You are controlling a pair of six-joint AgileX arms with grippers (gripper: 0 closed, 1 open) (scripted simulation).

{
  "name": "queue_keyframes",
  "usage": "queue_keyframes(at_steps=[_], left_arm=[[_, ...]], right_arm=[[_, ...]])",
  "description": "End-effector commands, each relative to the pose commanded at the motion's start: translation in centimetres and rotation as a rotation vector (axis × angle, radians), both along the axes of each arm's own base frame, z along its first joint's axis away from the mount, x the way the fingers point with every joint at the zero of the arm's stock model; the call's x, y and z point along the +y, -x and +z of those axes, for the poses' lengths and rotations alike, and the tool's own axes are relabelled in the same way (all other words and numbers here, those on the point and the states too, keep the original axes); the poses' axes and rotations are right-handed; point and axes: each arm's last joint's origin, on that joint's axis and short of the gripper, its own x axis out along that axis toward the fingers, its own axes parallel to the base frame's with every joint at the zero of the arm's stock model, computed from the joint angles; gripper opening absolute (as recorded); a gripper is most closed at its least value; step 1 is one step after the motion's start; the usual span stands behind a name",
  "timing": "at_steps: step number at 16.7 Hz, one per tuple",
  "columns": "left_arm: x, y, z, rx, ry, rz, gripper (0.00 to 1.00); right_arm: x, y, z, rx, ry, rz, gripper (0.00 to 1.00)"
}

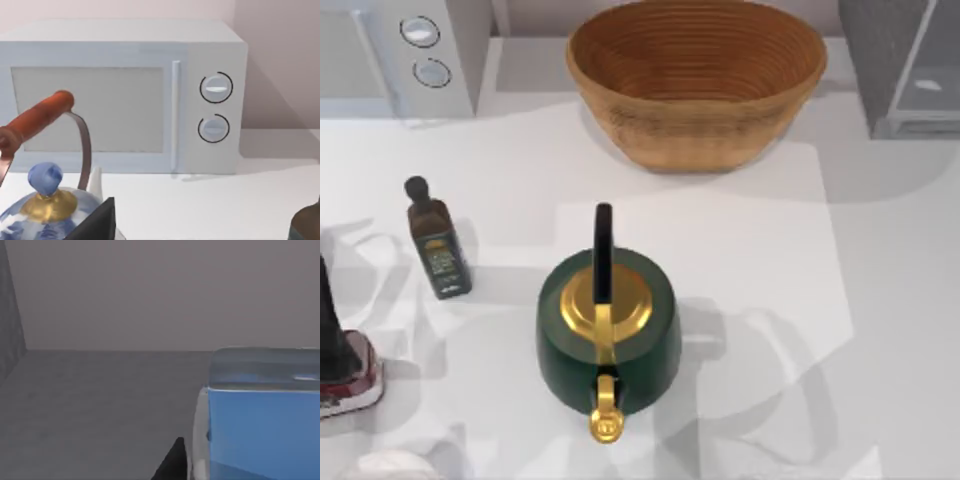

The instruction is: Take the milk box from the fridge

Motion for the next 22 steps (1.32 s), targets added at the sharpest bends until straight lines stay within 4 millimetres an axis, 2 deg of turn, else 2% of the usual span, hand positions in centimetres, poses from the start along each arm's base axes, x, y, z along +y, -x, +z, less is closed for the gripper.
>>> queue_keyframes(at_steps=[2, 7, 9, 14, 17, 19, 22], left_arm=[[0.0, 0.0, 0.0, 0.000, 0.000, 0.000, 1.00], [0.0, 0.0, 0.0, 0.000, 0.000, 0.000, 1.00], [0.0, 0.0, 0.0, 0.000, 0.000, 0.000, 1.00], [0.0, 0.0, 0.0, 0.000, 0.000, 0.000, 1.00], [0.0, 0.0, 0.0, 0.000, 0.000, 0.000, 1.00], [0.0, 0.0, 0.0, 0.000, 0.000, 0.000, 1.00], [0.0, 0.0, 0.0, 0.000, 0.000, 0.000, 1.00]], right_arm=[[-0.5, 0.2, 0.7, -0.001, 0.008, -0.010, 0.00], [-0.5, 0.5, 0.4, 0.009, 0.008, -0.020, 0.00], [-0.9, 1.7, 0.6, 0.011, 0.020, -0.049, 0.00], [-1.3, 6.4, 2.1, -0.044, 0.047, -0.095, 0.00], [-1.0, 8.8, 1.9, -0.051, 0.035, -0.065, 0.00], [-0.5, 9.8, 1.1, -0.020, 0.017, -0.028, 0.00], [-0.2, 10.2, 0.5, 0.004, 0.005, -0.007, 0.00]])
